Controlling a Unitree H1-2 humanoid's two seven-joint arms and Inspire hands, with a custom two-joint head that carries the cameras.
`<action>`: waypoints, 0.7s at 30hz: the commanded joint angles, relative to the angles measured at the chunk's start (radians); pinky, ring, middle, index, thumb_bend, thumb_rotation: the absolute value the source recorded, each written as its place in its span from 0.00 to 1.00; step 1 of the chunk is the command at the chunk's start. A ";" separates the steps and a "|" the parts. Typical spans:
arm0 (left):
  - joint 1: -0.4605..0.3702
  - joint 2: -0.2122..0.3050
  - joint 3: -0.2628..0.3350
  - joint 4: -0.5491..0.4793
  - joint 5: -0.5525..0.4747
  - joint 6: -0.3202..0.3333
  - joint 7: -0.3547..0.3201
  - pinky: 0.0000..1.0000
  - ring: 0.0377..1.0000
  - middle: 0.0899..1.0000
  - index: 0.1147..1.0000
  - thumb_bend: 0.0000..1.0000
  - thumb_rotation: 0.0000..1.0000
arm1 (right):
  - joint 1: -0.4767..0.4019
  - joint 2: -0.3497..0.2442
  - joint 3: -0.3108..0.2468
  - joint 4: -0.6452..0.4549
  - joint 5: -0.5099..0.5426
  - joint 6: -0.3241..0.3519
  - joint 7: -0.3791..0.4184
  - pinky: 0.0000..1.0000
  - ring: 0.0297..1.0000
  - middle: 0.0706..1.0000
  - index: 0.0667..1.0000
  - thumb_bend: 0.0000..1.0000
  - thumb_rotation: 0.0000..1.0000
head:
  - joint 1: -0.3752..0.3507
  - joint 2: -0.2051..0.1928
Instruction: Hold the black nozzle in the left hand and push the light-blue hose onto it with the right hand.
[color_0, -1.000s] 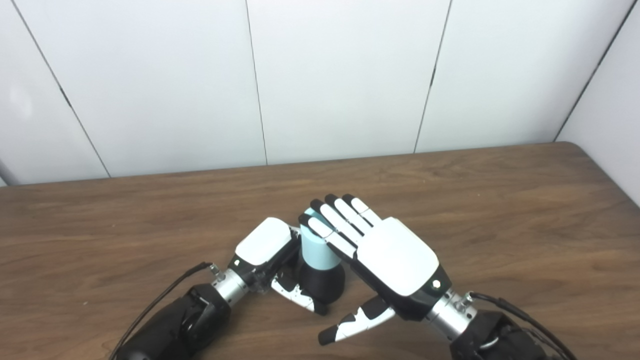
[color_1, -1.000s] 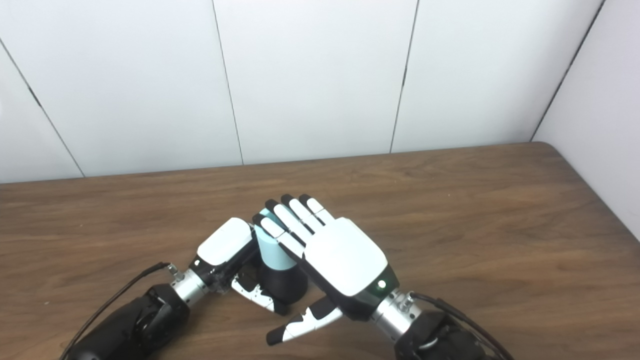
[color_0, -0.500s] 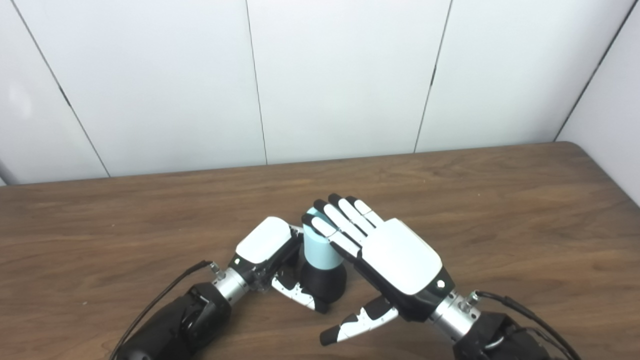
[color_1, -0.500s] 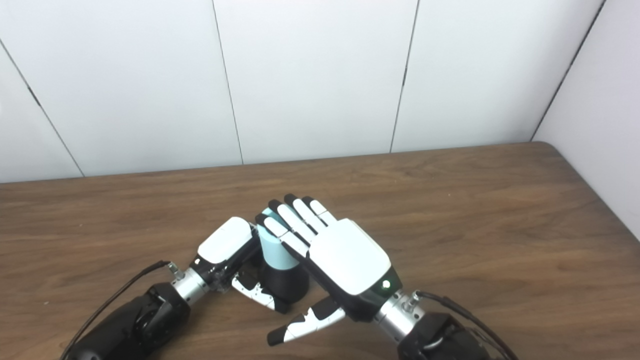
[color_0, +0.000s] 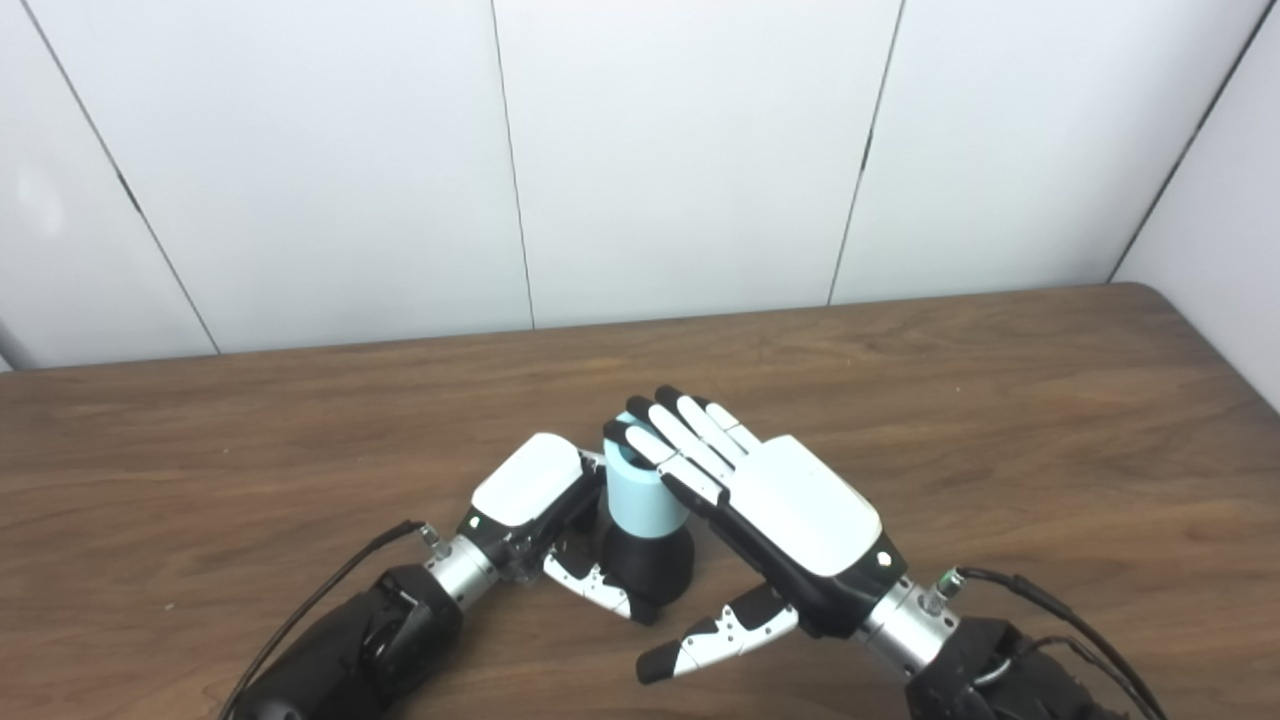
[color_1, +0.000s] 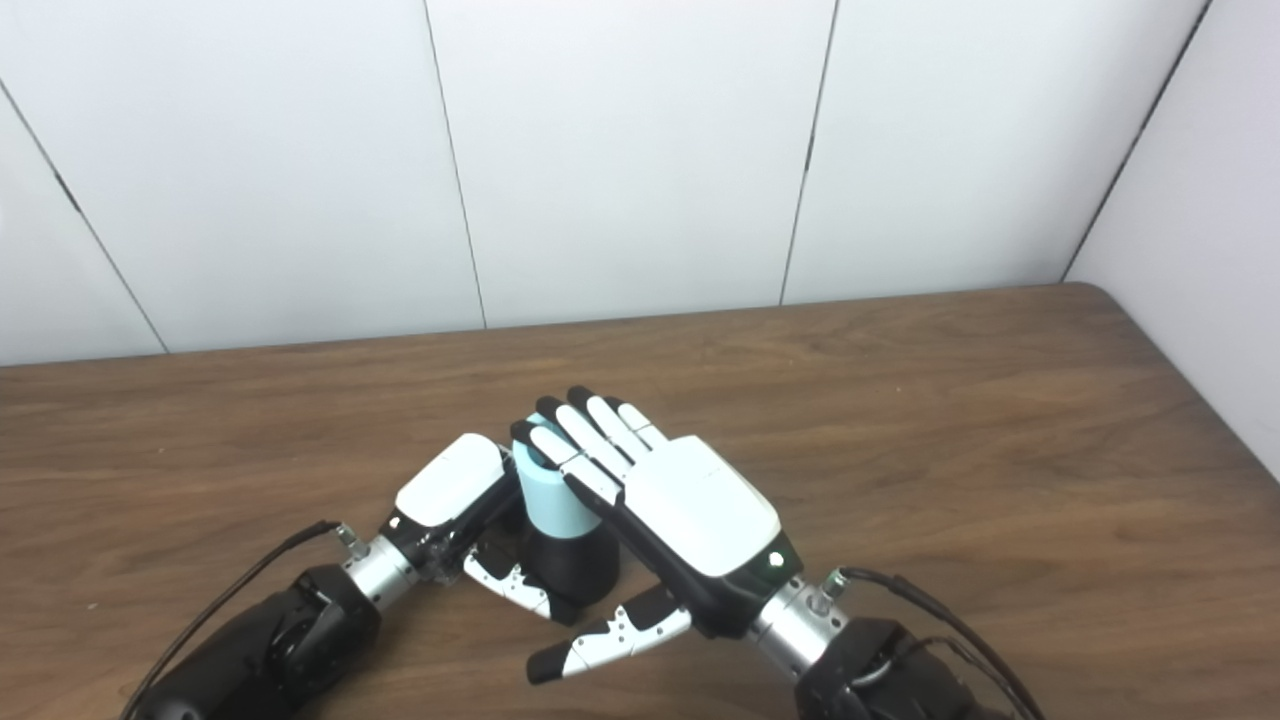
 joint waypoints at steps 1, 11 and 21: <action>0.218 -0.022 -0.161 0.171 0.087 0.041 -0.272 0.32 0.33 0.40 0.44 0.52 0.00 | 0.036 -0.043 0.042 0.083 0.021 0.044 0.178 1.00 1.00 1.00 0.97 0.85 0.89 | 0.002 0.002; 0.219 -0.022 -0.159 0.175 0.085 0.027 -0.258 0.29 0.30 0.42 0.42 0.52 0.00 | 0.020 -0.046 0.050 0.089 0.029 0.061 0.185 1.00 1.00 1.00 0.97 0.86 0.90 | 0.003 0.001; 0.217 -0.020 -0.163 0.170 0.090 0.037 -0.271 0.31 0.32 0.43 0.42 0.52 0.00 | 0.015 -0.047 0.038 0.101 0.031 0.061 0.163 1.00 1.00 1.00 0.96 0.85 0.89 | 0.003 0.002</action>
